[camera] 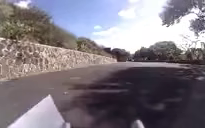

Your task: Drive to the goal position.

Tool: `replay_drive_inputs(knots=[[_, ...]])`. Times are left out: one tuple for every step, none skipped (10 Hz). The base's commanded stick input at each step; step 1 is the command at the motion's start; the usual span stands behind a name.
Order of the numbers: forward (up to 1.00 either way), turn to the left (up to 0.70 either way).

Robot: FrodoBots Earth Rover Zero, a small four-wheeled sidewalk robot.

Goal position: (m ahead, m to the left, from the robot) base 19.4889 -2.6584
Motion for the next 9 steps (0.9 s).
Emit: replay_drive_inputs(knots=[[0.7, -0.35], [0.7, -0.35], [0.7, -0.13], [0.7, 0.0], [0.7, 0.0], [0.7, 0.0], [0.7, 0.0], [0.7, 0.0], [0.7, 0.0]])
